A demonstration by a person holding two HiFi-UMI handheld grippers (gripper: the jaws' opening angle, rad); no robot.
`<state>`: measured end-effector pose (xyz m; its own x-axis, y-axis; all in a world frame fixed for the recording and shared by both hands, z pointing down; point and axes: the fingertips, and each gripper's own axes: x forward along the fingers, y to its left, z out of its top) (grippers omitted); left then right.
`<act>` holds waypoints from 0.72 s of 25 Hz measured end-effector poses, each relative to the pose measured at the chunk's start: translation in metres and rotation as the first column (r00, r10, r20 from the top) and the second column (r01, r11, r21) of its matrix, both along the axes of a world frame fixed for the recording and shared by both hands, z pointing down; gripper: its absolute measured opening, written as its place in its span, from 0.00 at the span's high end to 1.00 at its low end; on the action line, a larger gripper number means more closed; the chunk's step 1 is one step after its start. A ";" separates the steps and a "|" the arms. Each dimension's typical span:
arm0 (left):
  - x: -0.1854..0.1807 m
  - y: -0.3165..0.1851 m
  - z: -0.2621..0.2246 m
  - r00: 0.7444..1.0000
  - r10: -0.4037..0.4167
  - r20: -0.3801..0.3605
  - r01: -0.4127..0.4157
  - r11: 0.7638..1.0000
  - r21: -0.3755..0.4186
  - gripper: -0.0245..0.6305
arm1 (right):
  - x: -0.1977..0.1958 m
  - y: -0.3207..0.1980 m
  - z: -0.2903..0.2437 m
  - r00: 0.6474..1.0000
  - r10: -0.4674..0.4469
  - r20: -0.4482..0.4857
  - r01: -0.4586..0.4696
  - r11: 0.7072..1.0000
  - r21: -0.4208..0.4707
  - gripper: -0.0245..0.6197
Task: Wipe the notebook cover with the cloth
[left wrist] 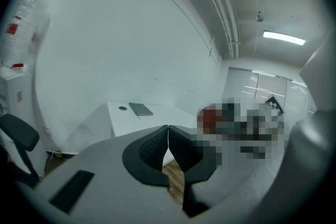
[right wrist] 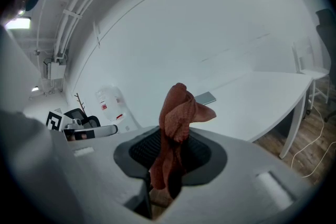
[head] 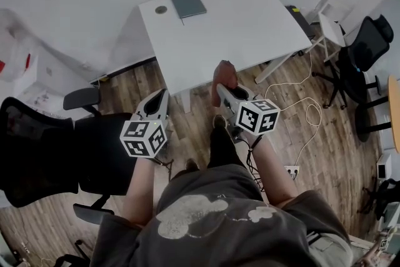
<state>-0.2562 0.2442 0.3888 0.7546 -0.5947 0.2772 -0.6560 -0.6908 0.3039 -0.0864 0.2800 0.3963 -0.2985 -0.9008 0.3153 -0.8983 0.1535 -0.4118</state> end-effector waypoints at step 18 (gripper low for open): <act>0.067 -0.129 0.017 0.991 -0.135 0.024 0.136 0.989 -0.054 0.96 | 0.077 -0.157 0.010 0.993 -0.116 0.037 0.117 0.993 -0.020 0.79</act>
